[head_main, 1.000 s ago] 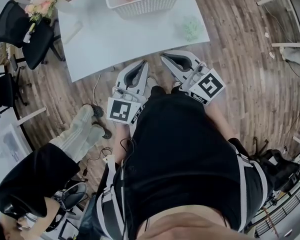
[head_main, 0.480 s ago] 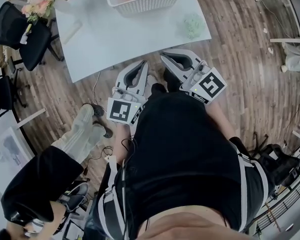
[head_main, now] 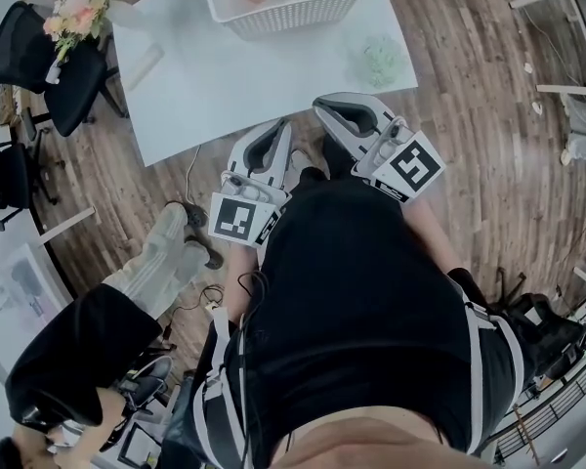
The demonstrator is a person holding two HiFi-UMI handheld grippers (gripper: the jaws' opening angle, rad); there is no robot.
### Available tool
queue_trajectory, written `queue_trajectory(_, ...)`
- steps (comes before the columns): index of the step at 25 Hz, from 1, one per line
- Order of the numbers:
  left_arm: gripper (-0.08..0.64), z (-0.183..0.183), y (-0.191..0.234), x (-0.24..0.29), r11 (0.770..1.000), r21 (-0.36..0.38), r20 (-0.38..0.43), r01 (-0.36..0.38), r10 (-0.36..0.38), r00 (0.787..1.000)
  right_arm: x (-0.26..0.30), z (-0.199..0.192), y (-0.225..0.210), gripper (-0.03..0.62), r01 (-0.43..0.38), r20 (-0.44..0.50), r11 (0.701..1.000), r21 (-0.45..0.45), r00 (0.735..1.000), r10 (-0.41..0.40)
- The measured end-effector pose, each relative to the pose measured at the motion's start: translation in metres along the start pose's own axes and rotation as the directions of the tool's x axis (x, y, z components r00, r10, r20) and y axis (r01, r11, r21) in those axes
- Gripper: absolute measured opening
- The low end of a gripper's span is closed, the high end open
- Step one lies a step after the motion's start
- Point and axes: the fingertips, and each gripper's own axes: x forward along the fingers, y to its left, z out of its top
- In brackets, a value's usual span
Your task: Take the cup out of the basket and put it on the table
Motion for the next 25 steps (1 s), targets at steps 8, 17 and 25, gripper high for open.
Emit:
queue_trajectory(8,0.021,0.01,0.009,0.042,1.0,0.003,-0.012,-0.024,0.024,1.0,-0.002,0.009,-0.046,0.018,0.001,0.004,1.0,0.019,1.0,-0.001)
queue_trajectory(17,0.021,0.022,0.013,0.095,1.0,0.001,-0.011,-0.018,0.018,1.0,-0.004,0.018,-0.098,0.018,-0.009,0.013,1.0,0.016,1.0,0.009)
queue_trajectory(25,0.021,0.028,0.015,0.136,0.999,-0.014,0.008,-0.047,0.047,0.999,-0.004,0.017,-0.138,0.018,-0.051,0.009,0.998,0.043,0.999,0.051)
